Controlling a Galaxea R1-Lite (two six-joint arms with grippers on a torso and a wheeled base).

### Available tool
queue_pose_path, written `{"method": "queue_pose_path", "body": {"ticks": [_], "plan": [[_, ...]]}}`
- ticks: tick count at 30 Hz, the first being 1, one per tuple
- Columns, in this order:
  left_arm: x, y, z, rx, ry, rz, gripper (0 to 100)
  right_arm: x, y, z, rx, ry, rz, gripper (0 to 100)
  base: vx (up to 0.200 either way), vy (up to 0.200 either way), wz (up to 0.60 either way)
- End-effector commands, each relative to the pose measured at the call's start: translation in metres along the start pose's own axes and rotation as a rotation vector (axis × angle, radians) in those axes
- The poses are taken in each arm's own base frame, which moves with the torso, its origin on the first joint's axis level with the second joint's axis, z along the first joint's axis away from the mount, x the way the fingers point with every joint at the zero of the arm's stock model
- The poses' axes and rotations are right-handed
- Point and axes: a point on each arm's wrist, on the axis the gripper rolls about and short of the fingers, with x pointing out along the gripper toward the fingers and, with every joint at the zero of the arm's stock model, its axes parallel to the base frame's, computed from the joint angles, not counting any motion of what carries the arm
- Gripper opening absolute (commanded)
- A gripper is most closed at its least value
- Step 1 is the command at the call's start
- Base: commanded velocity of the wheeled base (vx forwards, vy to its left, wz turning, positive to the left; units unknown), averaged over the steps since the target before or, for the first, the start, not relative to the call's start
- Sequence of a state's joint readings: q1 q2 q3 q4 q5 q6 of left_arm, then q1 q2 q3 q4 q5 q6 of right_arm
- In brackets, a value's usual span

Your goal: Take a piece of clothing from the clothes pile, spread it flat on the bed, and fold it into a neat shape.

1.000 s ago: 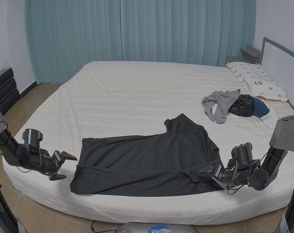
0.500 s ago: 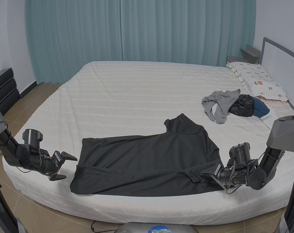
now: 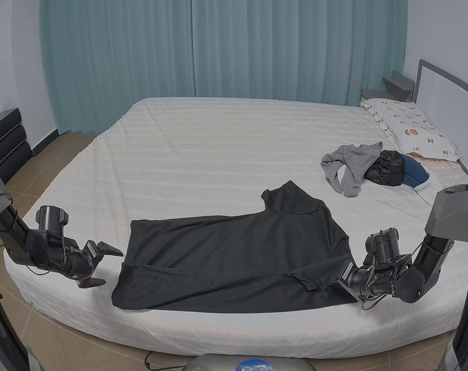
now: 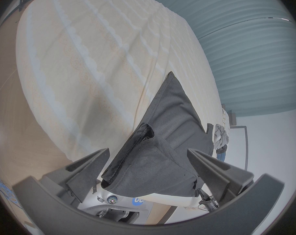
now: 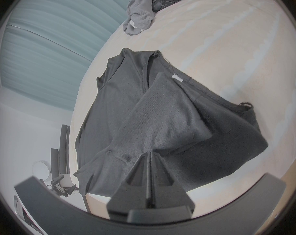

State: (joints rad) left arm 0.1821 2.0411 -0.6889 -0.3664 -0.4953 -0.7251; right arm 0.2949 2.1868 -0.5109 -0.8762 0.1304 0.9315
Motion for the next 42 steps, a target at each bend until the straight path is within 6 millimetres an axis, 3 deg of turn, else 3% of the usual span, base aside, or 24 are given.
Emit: {"method": "queue_pose_path", "body": {"ticks": [1,2,10,15,34,35,42], "plan": [[0.000,0.000,0.000,-0.001,0.000,0.000,100,-0.003,-0.002,0.005,0.006,-0.025,-0.007,0,0.000,0.000,0.00],[0.000,0.000,0.000,-0.001,0.000,0.000,100,-0.003,-0.002,0.005,0.006,-0.025,-0.007,100,0.000,0.000,0.00],[0.000,0.000,0.000,-0.001,0.000,0.000,100,-0.021,-0.001,0.011,0.006,-0.058,0.005,100,0.000,0.000,0.00],[0.000,0.000,0.000,0.000,-0.001,-0.001,100,-0.030,-0.012,0.025,-0.023,-0.099,-0.005,100,0.000,0.000,0.00],[0.000,0.000,0.000,0.000,-0.001,-0.001,100,-0.005,-0.023,0.022,-0.075,-0.078,-0.017,100,0.000,0.000,0.00],[0.000,0.000,0.000,0.001,-0.001,-0.001,100,-0.004,-0.025,0.022,-0.076,-0.074,-0.020,0,0.000,0.000,0.00],[0.000,0.000,0.000,0.000,-0.001,-0.001,100,-0.008,-0.025,0.020,-0.086,-0.073,-0.021,0,0.000,0.000,0.00]]}}
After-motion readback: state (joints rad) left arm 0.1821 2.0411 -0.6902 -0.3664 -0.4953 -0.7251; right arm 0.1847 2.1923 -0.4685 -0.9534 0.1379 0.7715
